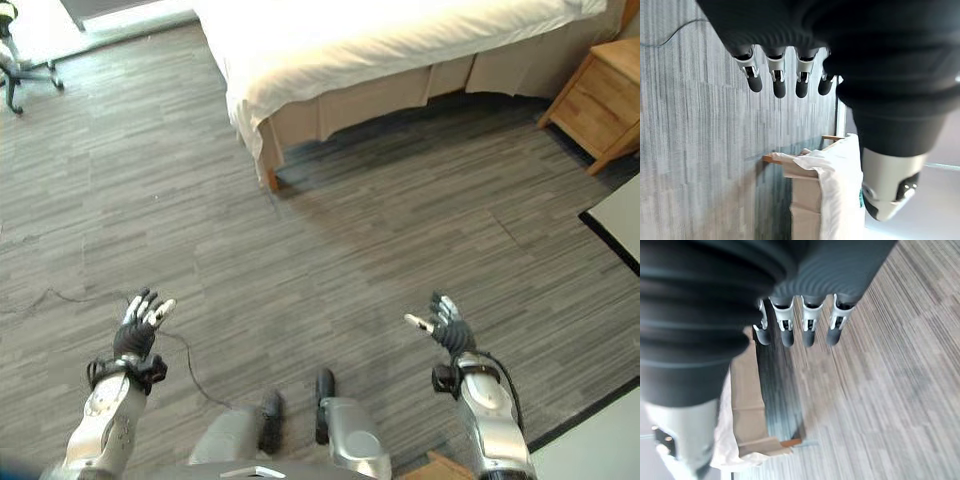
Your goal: Pick up bed clothes into laundry basket.
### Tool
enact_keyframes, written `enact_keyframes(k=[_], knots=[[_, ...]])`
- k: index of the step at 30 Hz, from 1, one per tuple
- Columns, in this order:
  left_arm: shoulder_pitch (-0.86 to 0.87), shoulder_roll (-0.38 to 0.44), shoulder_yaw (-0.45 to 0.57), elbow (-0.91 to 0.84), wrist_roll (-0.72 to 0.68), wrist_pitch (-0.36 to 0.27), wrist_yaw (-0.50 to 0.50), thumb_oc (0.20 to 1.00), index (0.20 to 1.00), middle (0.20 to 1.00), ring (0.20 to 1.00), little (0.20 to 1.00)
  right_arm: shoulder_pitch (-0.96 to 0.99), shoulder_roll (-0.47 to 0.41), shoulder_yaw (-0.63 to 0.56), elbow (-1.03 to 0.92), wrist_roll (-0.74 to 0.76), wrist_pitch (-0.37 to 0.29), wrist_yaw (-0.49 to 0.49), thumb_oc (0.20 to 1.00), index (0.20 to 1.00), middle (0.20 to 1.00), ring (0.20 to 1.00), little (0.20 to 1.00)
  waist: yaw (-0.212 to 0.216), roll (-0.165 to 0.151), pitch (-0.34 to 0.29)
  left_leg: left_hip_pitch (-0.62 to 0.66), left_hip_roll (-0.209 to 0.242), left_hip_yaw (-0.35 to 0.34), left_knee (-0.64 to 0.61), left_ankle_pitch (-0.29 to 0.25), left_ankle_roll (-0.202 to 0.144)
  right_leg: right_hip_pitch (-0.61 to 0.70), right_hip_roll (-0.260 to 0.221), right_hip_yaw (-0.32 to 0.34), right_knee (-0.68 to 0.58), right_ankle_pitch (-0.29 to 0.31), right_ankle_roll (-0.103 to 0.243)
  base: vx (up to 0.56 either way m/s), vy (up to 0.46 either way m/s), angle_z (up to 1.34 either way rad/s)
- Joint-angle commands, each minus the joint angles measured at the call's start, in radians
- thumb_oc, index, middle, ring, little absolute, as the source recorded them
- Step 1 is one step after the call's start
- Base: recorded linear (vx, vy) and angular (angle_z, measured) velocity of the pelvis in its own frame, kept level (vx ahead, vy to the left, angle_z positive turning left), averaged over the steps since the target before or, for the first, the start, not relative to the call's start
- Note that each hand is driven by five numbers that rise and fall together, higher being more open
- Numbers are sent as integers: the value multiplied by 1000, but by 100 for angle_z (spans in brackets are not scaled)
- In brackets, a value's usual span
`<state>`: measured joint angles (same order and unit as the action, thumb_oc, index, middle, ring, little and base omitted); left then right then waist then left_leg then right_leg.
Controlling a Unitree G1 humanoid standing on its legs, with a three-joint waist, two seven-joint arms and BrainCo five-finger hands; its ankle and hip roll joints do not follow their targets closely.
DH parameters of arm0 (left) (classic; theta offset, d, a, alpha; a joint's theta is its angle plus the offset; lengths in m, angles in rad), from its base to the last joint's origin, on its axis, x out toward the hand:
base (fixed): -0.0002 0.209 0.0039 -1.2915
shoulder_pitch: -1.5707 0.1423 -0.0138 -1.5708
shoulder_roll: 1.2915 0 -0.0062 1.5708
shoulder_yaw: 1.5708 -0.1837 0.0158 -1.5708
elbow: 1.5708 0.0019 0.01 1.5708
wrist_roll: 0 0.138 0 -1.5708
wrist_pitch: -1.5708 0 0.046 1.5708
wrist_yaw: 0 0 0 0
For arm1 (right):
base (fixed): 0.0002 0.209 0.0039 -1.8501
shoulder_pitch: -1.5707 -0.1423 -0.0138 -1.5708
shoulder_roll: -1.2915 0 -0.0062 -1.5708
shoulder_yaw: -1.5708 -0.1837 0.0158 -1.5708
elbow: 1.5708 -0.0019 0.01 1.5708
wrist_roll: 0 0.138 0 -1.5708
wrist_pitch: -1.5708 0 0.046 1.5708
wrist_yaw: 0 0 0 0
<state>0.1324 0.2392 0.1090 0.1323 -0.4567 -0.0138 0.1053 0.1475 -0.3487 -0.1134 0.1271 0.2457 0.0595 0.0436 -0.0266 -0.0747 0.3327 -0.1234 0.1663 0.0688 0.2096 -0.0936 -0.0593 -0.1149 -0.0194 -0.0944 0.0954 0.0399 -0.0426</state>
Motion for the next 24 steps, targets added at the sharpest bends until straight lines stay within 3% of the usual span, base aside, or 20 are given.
enact_keyframes(k=[1,5,6,7,8,10,11,12,13,14,15,17,20,21,22,24], knots=[[20,48,-6,-82,-4,-66,14,1000,1000,1000,1000,1000,31,-41,-12,-47,19,-51,-17,1000,1000,1000,1000,1000,-37,54,-75,84,116,-8,-167,224,-50,114,-136,-1,-40,-85,130,174,447,7],[0,55,-25,-79,-5,-71,-2,1000,1000,1000,1000,1000,36,-45,-24,-51,19,-51,-18,1000,1000,1000,1000,1000,-50,79,-86,103,130,0,-217,264,-87,147,-183,-18,-53,-77,153,119,383,68],[-15,64,-40,-71,-14,-71,-16,1000,1000,1000,1000,1000,32,-33,-22,-56,20,-48,-15,1000,1000,1000,1000,1000,-48,93,-98,121,94,-7,-240,203,-83,153,-215,-20,-57,-66,173,73,275,-26],[-16,64,-41,-71,-14,-72,-16,1000,1000,1000,1000,1000,33,-33,-22,-56,20,-48,-15,1000,1000,1000,1000,1000,-47,91,-97,124,92,-6,-242,203,-82,155,-217,-19,-59,-66,174,187,591,-7],[-28,67,-68,-55,-7,-67,-22,1000,1000,1000,1000,1000,28,-23,-17,-45,-7,-46,-24,1000,1000,1000,1000,1000,-50,97,-104,139,36,-21,-264,173,-61,147,-262,-5,-41,-21,190,171,470,7],[-25,81,-68,-62,7,-65,-23,1000,1000,1000,1000,1000,6,9,8,-53,17,-43,-22,1000,1000,1000,1000,1000,-48,91,-94,168,-21,-16,-277,142,-18,108,-290,43,42,38,181,157,460,-26],[-25,81,-67,-62,7,-65,-23,1000,1000,1000,1000,1000,5,10,9,-53,17,-43,-22,1000,1000,1000,1000,1000,-46,90,-97,163,-22,-13,-277,145,-17,100,-291,48,41,42,182,78,295,-22],[-19,94,-60,-65,12,-66,-20,1000,1000,1000,1000,1000,2,24,30,-51,31,-44,-14,1000,1000,1000,1000,1000,-44,90,-91,172,-48,-11,-282,136,6,62,-304,76,110,89,171,97,459,-22],[-8,106,-39,-71,11,-64,-16,1000,1000,1000,1000,1000,-6,27,67,-44,4,-38,1,1000,1000,1000,1000,1000,-33,100,-73,198,-83,5,-289,118,43,-1,-344,51,234,160,150,147,633,-39],[2,107,-21,-80,11,-63,-14,1000,1000,1000,1000,1000,-11,32,80,-44,-10,-32,8,1000,1000,1000,1000,1000,-28,108,-61,220,-92,20,-297,107,56,-25,-357,29,304,161,140,158,574,-55],[13,109,-16,-85,25,-63,-13,1000,1000,1000,1000,1000,1,35,83,-37,-13,-33,12,1000,1000,1000,1000,1000,-42,115,-53,227,-96,6,-297,100,60,-38,-313,65,352,136,141,134,365,-51],[10,105,-15,-83,34,-58,-10,1000,1000,1000,1000,1000,11,43,79,-38,3,-29,24,1000,1000,1000,1000,1000,-75,120,-51,234,-103,-29,-297,99,65,-99,-154,112,402,45,132,179,250,-8],[-2,101,-6,-90,31,-58,0,1000,1000,1000,1000,1000,3,35,79,-36,20,-31,21,1000,1000,1000,1000,1000,-85,109,-52,253,-135,-15,-297,71,65,-134,-70,-47,260,-9,121,215,132,50],[-10,98,-6,-85,30,-58,3,1000,1000,1000,1000,1000,1,31,78,-34,26,-34,18,1000,1000,1000,1000,1000,-95,103,-54,265,-148,-25,-297,59,64,-135,-29,-73,196,-5,123,361,64,17],[-16,100,-7,-83,47,-54,5,1000,1000,1000,1000,1000,4,19,70,-31,23,-36,7,1000,1000,1000,1000,1000,-92,87,-74,290,-174,-36,-297,29,60,-116,-15,-146,71,12,119,303,41,21],[-16,100,-7,-83,48,-54,5,1000,1000,1000,1000,1000,4,18,70,-31,23,-36,7,1000,1000,1000,1000,1000,-97,90,-70,293,-171,-40,-297,28,59,-106,-12,-152,61,16,119,244,-5,46]])
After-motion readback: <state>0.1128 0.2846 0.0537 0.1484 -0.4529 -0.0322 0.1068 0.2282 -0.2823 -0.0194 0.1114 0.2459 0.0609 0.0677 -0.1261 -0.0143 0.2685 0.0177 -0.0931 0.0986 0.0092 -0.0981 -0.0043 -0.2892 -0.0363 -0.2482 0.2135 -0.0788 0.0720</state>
